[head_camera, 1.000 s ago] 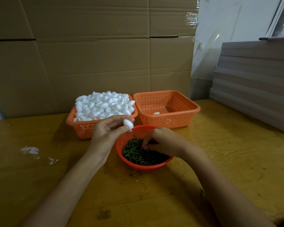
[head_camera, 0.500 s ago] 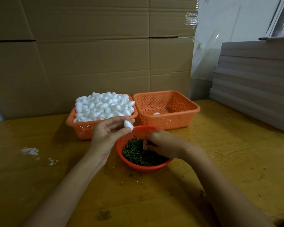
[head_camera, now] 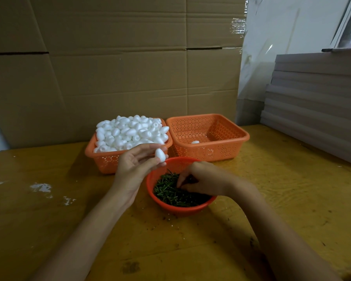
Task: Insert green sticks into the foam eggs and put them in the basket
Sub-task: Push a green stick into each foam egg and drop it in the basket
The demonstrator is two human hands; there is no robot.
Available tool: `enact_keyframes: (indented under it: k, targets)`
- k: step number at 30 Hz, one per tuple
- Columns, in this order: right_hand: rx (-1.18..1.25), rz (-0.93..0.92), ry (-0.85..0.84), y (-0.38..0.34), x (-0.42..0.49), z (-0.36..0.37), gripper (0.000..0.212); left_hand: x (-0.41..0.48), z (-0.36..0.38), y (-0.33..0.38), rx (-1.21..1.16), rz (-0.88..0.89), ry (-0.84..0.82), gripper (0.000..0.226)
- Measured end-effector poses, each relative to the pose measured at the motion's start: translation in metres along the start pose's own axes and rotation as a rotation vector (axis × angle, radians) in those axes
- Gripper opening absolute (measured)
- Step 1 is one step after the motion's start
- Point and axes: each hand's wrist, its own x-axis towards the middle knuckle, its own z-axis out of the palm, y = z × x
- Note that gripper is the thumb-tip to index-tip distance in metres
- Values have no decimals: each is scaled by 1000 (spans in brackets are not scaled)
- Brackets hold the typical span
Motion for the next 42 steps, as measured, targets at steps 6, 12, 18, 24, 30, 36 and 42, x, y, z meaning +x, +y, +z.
enact_keyframes:
  k: [6,12,18,24,30,36,42]
  targets:
    - [10,-9,53,4,1,4,16,-1,-1,1,16,11,-13,29]
    - [-39,-54,224,7,5,6,11,0,-1,1,41,13,17,35]
    - [-3,-127,390,4,5,8,8,-1,1,4,-53,-17,-1,41]
    - [35,-178,531,4,5,8,9,-2,2,4,-62,-11,-36,29]
    - [63,-182,546,6,6,10,11,-3,4,4,-44,-1,-55,35]
    - [72,-179,585,6,6,10,13,-2,3,4,-70,-38,-20,28]
    - [102,-159,656,5,5,9,11,-3,4,5,-60,-28,-41,29]
